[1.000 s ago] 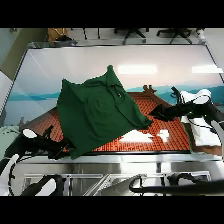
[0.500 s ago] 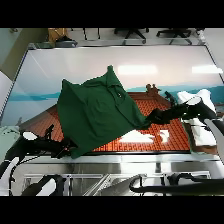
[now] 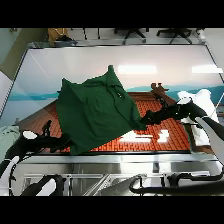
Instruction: Fold the shirts.
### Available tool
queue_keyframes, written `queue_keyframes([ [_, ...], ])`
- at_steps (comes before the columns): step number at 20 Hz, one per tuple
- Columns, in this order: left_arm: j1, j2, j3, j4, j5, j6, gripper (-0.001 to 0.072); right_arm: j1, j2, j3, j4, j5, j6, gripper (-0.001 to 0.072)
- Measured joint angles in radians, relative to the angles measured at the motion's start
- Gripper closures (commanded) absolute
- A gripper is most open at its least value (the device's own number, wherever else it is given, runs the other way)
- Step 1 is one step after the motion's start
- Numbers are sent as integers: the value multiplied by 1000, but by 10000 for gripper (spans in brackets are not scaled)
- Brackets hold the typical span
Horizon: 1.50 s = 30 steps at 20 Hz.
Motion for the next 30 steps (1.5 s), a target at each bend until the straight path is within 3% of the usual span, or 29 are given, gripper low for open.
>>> queue_keyframes([
  [6,1,3,121,6,-57,24,691,0,24,29,51,26,-27,695],
  [9,3,51,299,-6,-153,37,691,-32,71,126,150,57,-42,695],
  [12,39,140,636,-51,-232,38,691,-136,126,371,364,98,-53,695],
  [16,136,188,1275,-115,-240,-7,691,-312,185,797,645,48,-60,695],
  [19,222,138,1714,-142,-232,-56,692,-433,236,1050,731,-75,-63,694],
  [21,261,98,1880,-161,-242,-79,691,-489,272,1129,731,-143,-72,694],
  [24,288,65,1905,-245,-267,-78,691,-534,303,1185,673,-194,-80,694],
  [30,227,105,1401,-419,-185,122,691,-442,233,1052,557,-153,-133,694],
])
